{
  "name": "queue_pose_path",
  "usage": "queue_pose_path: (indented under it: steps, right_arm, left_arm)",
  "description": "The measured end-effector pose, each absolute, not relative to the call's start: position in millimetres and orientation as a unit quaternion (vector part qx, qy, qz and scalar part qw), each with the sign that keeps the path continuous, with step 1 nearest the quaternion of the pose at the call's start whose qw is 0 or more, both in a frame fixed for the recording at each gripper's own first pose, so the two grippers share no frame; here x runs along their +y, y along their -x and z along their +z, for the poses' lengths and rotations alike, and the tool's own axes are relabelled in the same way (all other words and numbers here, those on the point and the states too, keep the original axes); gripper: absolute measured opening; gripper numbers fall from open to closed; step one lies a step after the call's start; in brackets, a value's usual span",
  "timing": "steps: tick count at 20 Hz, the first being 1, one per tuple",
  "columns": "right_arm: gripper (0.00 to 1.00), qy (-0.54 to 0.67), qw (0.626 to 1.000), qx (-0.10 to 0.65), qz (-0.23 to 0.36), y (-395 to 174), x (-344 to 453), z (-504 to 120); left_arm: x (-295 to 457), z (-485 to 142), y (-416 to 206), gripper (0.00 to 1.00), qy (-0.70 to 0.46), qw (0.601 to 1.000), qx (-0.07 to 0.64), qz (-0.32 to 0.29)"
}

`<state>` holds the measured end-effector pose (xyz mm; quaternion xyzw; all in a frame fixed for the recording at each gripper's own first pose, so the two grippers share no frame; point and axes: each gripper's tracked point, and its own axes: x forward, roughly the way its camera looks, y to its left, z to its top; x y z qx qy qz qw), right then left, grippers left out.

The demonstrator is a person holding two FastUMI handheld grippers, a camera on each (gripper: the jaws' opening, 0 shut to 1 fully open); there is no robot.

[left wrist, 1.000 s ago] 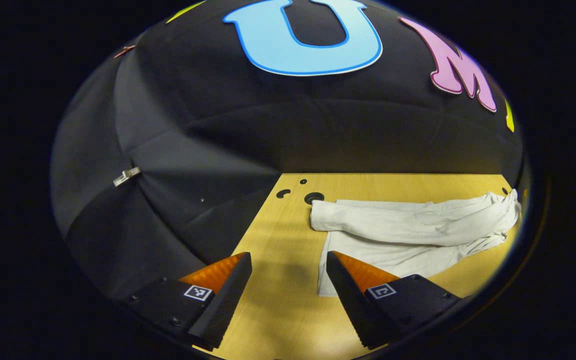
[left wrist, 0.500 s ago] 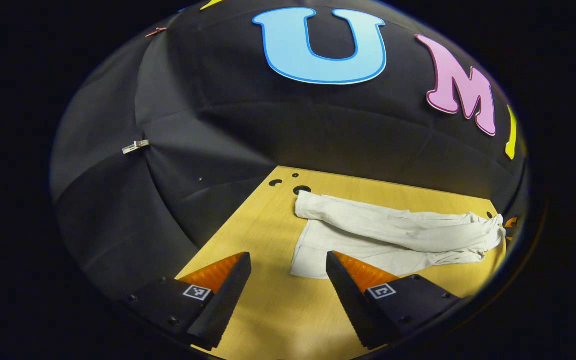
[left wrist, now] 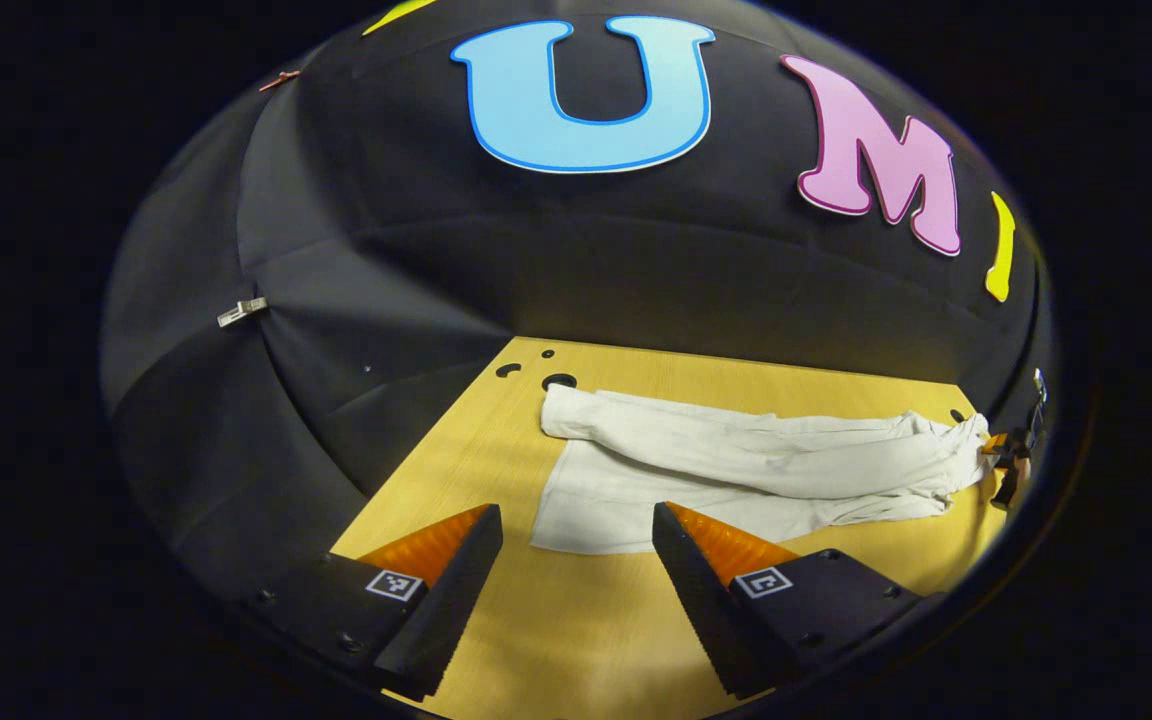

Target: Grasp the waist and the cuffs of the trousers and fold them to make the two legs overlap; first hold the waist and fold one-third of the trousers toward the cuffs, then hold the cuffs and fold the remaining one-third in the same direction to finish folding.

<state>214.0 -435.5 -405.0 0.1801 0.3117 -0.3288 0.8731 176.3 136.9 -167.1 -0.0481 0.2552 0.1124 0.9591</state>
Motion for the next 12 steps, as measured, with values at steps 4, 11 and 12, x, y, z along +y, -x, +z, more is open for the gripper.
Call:
queue_pose_path:
  steps: [4,11,12]
  right_arm:
    - [0.62,-0.182,0.874,0.320,-0.316,-219.3,-420.4,-410.7]
    - [0.21,-0.191,0.904,0.289,-0.251,-230.4,-405.8,-392.3]
    - [0.14,-0.162,0.918,0.269,-0.241,-230.9,-406.7,-374.7]
  left_arm:
    - [121.1,-173.2,-173.9,0.97,0.065,0.959,0.256,0.105]
    - [102.9,-190.3,-157.0,0.98,0.080,0.952,0.275,0.109]
    - [103.8,-191.4,-156.5,0.98,0.079,0.952,0.274,0.109]
